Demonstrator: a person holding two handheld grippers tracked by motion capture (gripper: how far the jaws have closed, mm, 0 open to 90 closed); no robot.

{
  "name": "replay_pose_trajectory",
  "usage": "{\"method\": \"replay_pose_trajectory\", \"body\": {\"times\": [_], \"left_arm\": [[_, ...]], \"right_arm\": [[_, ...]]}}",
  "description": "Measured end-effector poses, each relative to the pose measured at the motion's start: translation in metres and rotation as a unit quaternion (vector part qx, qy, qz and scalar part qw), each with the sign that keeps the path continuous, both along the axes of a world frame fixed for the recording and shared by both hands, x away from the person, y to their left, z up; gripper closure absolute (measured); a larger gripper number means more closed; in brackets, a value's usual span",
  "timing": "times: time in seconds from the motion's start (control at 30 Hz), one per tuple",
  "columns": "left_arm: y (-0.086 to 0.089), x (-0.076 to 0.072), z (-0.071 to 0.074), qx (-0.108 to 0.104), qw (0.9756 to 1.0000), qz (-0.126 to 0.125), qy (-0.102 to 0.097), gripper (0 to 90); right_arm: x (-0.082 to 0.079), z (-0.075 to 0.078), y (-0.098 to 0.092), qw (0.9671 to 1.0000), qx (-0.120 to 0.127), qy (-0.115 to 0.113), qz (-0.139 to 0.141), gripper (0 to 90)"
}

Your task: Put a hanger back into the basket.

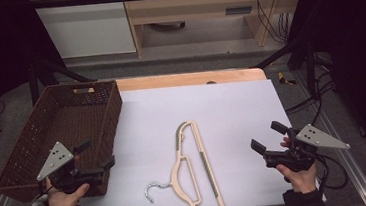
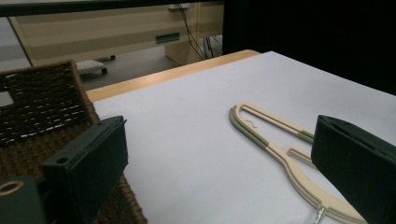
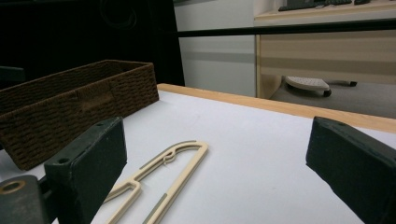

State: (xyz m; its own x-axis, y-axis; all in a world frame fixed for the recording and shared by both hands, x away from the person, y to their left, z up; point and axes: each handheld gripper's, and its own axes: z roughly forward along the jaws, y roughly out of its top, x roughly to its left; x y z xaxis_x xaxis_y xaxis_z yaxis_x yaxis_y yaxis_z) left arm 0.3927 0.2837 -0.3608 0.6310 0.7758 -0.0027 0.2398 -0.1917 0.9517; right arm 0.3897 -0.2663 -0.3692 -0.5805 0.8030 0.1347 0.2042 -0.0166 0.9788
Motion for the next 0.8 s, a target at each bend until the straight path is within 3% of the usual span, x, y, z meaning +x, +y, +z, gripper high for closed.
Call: {"method": "replay_pose_trajectory", "body": {"times": [0.27, 0.33, 0.5, 0.67, 0.77, 0.8], "left_arm": [[-0.018, -0.003, -0.001, 0.024, 0.9989, -0.041, 0.005, 6.1], [-0.023, -0.003, -0.002, 0.028, 0.9983, -0.051, 0.008, 7.4], [-0.037, -0.002, -0.007, 0.051, 0.9958, -0.073, 0.020, 9.6], [-0.053, 0.000, -0.017, 0.072, 0.9913, -0.102, 0.039, 13.4], [-0.063, 0.001, -0.023, 0.086, 0.9876, -0.121, 0.050, 15.6], [-0.070, 0.003, -0.029, 0.089, 0.9850, -0.134, 0.061, 16.0]], "right_arm": [[0.001, 0.001, 0.002, 1.0000, -0.008, -0.002, 0.003, 5.8], [0.001, 0.001, 0.007, 0.9999, -0.008, 0.008, 0.006, 5.7], [0.000, 0.003, 0.012, 0.9998, -0.013, 0.009, 0.015, 5.7], [-0.002, 0.004, 0.019, 0.9994, -0.015, 0.011, 0.028, 5.9], [-0.001, 0.003, 0.025, 0.9990, -0.019, 0.019, 0.035, 6.2], [0.000, 0.002, 0.026, 0.9989, -0.022, 0.020, 0.038, 6.2]]}}
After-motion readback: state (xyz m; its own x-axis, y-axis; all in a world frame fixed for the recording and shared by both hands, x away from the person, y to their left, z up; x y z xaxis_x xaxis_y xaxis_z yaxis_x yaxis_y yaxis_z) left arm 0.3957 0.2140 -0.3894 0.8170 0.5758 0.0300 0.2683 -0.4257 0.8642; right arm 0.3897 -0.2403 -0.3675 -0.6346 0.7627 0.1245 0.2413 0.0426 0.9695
